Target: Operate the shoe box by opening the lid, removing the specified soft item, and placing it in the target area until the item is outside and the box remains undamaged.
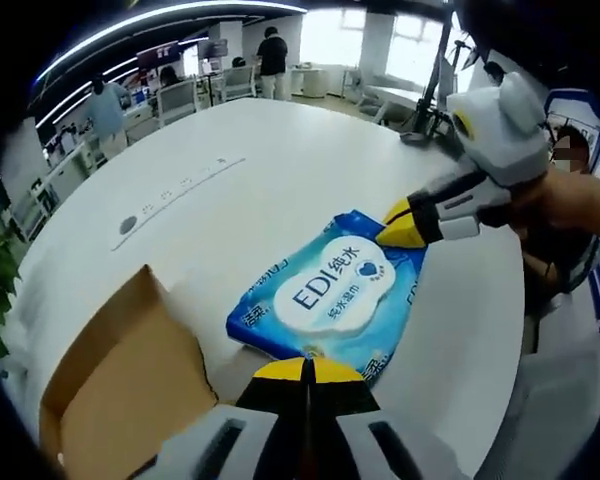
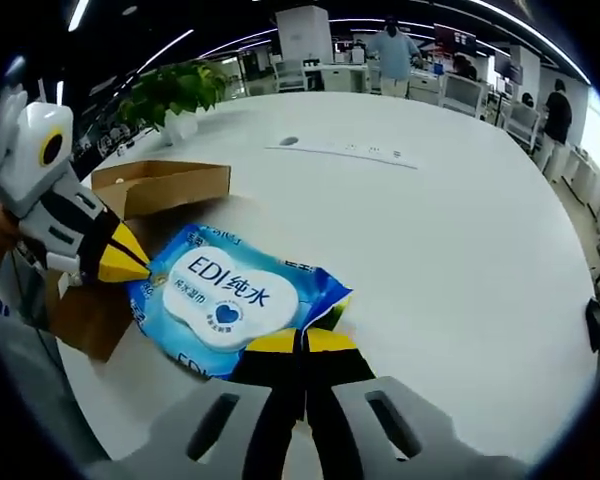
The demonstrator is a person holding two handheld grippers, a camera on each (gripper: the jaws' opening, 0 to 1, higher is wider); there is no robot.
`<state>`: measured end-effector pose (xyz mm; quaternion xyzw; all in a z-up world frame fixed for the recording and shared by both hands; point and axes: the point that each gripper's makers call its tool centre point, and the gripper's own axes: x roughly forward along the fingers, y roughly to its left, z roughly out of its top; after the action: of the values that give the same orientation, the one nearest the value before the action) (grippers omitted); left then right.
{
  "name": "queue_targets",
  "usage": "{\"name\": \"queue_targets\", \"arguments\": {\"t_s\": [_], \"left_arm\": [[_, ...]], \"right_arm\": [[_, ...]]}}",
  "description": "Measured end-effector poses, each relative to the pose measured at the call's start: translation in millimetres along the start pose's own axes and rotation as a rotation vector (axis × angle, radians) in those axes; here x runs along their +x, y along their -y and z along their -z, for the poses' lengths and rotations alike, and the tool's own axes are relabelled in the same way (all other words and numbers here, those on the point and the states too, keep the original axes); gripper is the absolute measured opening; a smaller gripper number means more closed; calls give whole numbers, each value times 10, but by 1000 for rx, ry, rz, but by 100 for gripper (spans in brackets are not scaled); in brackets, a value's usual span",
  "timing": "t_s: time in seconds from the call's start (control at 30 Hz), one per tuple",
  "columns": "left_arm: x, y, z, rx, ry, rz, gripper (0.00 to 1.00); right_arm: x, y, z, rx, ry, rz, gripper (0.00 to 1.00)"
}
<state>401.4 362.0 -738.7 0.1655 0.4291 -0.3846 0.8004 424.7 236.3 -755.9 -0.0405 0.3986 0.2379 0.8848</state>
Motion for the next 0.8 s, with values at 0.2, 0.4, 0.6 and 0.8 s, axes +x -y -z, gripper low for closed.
{"name": "queue_targets", "arguments": {"t_s": [0.2,0.4,0.6,0.8], "left_arm": [[16,-12,-22,17,5,-11,0],[37,-13,-19,69,4,-32,0],[40,-4,8,109,-15,-48,1],[22,62,67,124,-32,-13,11]], "right_arm": [[12,45,-46,9,24,17,0],[30,68,-38,12,27,26,0],[16,53,-16,27,25,37,0],[-13,65,4,11,19,45,2]]}}
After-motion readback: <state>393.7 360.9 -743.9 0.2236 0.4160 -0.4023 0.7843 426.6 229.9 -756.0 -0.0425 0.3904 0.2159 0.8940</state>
